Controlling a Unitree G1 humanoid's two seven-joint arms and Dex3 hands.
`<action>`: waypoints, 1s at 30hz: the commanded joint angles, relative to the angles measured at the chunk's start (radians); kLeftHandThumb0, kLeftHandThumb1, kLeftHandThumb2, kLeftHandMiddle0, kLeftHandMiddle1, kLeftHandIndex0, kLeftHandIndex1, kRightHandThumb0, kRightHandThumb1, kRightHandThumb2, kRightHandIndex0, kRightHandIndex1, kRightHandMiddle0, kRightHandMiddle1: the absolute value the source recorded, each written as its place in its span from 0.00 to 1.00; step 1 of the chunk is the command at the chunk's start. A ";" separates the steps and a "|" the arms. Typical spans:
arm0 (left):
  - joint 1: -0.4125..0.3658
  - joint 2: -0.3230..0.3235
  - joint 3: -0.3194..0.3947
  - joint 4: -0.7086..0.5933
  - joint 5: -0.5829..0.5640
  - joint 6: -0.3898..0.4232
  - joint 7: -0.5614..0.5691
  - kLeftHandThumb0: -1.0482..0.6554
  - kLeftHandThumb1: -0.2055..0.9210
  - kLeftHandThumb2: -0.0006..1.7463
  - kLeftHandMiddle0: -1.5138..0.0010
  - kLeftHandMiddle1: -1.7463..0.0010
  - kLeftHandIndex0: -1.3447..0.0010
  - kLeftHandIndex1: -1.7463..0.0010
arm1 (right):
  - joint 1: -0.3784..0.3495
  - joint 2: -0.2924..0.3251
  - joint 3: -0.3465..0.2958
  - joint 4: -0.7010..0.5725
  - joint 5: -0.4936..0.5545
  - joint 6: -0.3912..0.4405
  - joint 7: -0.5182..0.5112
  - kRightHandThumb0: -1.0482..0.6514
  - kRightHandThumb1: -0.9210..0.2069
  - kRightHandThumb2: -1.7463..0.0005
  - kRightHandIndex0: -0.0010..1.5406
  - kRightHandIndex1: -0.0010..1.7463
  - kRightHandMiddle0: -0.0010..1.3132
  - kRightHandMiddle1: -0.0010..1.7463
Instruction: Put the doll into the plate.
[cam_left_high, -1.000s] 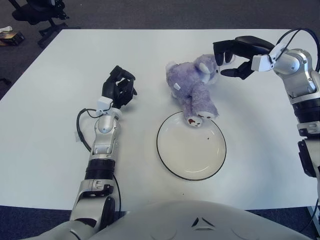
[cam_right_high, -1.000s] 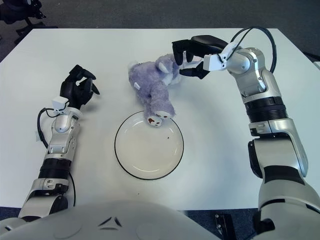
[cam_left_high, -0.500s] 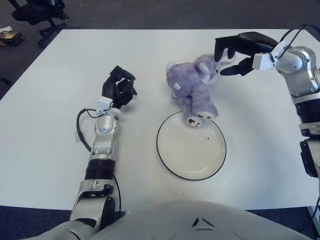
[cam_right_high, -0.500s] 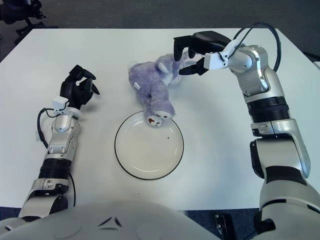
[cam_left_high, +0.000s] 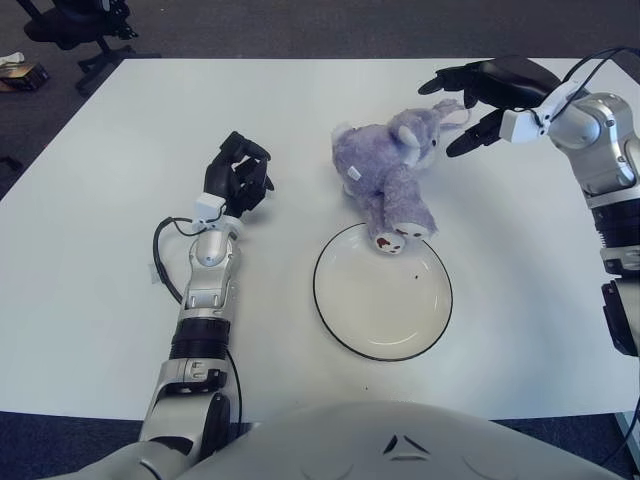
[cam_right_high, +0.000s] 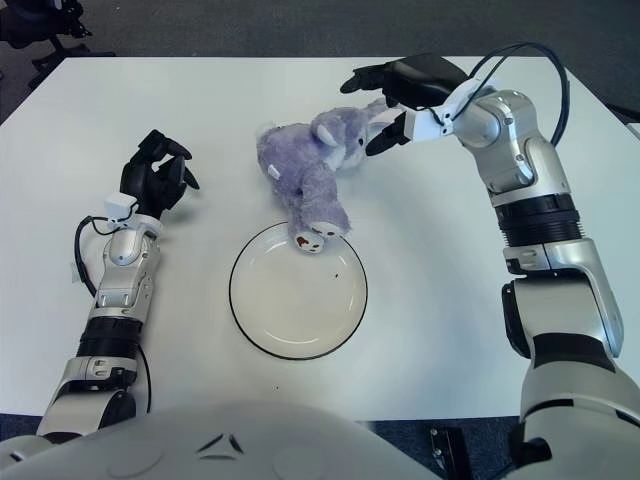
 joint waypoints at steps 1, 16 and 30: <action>0.059 -0.021 -0.003 0.033 -0.005 0.005 0.005 0.46 1.00 0.26 0.40 0.00 0.61 0.00 | -0.037 -0.004 0.016 0.024 -0.040 -0.011 -0.035 0.26 0.09 1.00 0.27 0.00 0.33 0.03; 0.065 -0.023 -0.008 0.022 0.000 0.009 0.011 0.46 1.00 0.26 0.40 0.00 0.60 0.00 | -0.101 0.021 0.081 0.071 -0.106 0.037 -0.005 0.28 0.10 1.00 0.24 0.00 0.31 0.01; 0.071 -0.028 -0.010 0.015 -0.001 0.007 0.012 0.46 1.00 0.26 0.40 0.00 0.60 0.00 | -0.129 0.076 0.140 0.125 -0.130 0.089 0.020 0.28 0.10 1.00 0.23 0.00 0.30 0.00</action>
